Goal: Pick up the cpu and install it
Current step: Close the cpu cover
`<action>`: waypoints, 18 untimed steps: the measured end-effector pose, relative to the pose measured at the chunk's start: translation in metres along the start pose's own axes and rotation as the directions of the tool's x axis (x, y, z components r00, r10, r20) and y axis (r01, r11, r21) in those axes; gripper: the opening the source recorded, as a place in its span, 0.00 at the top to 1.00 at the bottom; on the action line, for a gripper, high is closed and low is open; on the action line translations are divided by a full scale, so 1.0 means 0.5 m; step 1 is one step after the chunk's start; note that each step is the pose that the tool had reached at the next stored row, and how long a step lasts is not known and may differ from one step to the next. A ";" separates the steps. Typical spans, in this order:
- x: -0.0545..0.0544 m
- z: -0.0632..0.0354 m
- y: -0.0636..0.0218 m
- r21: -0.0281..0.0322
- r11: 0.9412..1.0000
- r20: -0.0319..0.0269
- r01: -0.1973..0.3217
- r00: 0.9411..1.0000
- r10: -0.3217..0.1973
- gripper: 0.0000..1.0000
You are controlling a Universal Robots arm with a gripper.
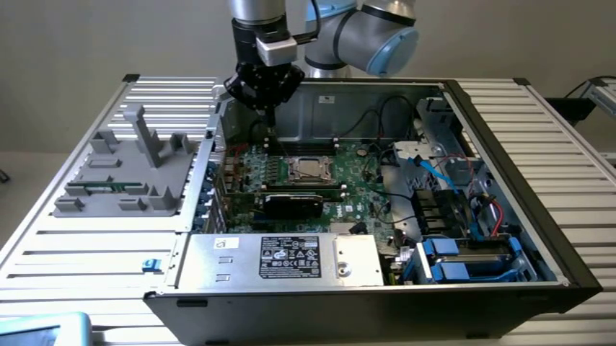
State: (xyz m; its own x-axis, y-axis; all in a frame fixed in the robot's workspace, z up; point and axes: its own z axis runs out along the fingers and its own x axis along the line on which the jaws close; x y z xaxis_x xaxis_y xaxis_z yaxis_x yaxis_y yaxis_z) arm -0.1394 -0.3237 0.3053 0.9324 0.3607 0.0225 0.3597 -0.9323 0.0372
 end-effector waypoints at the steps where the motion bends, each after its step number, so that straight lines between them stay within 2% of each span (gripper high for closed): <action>1: 0.000 0.000 0.000 0.000 1.000 0.001 -0.016 1.000 0.016 0.89; 5: 0.000 0.000 0.000 -0.002 0.997 0.003 -0.073 0.997 0.073 0.89; 9: 0.000 0.000 0.000 -0.003 0.992 0.005 -0.128 0.992 0.128 0.89; 13: 0.000 0.000 0.000 -0.005 0.983 0.006 -0.181 0.983 0.181 0.89; 18: 0.000 0.000 0.000 -0.007 0.969 0.008 -0.247 0.969 0.247 0.89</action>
State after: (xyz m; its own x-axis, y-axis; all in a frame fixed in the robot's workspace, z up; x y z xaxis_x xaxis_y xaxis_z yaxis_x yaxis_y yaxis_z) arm -0.1394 -0.3237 0.3053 0.9926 0.1194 0.0226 0.1185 -0.9923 0.0371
